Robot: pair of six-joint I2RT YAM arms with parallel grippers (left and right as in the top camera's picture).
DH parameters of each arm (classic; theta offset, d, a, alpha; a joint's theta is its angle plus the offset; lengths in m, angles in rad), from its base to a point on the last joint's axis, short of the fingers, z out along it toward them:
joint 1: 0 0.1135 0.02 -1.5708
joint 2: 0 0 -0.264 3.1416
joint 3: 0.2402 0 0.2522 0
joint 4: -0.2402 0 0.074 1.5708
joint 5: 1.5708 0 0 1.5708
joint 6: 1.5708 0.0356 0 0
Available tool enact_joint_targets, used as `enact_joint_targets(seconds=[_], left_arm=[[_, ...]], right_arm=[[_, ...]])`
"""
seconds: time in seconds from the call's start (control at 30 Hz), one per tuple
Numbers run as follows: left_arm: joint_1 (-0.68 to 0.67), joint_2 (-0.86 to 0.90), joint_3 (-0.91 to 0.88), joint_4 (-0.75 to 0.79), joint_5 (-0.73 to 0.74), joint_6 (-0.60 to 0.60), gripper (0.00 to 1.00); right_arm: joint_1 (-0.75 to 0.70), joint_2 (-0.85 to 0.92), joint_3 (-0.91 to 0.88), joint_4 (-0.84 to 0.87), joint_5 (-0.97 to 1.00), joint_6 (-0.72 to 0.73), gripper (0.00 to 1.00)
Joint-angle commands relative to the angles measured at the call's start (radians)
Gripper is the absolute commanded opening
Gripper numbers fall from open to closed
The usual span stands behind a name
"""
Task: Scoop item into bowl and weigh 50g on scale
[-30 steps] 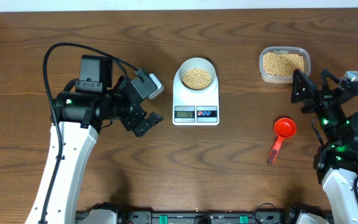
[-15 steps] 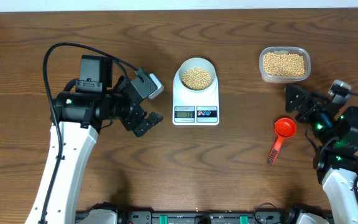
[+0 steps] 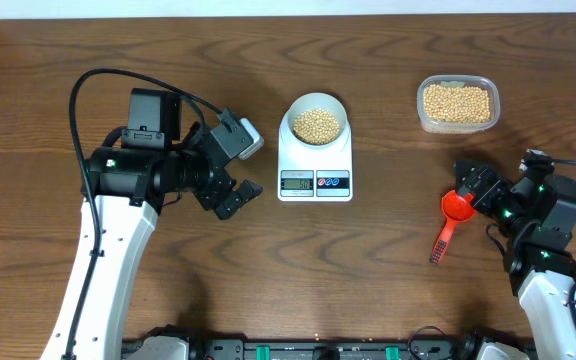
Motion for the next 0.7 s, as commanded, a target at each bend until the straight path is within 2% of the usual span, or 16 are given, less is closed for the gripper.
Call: enact_joint_targets(seconds=[0.0, 0.43, 0.67], left_arm=[[0.003, -0.013, 0.011, -0.003, 0.01, 0.013, 0.98], [0.003, -0.013, 0.011, -0.003, 0.01, 0.013, 0.98], [0.003, -0.013, 0.011, -0.003, 0.009, 0.013, 0.98]], right_arm=[[0.0, -0.001, 0.003, -0.003, 0.012, -0.007, 0.99], [0.021, -0.069, 0.003, -0.019, 0.064, -0.007, 0.99], [0.021, -0.176, 0.002, -0.104, 0.072, -0.007, 0.99]])
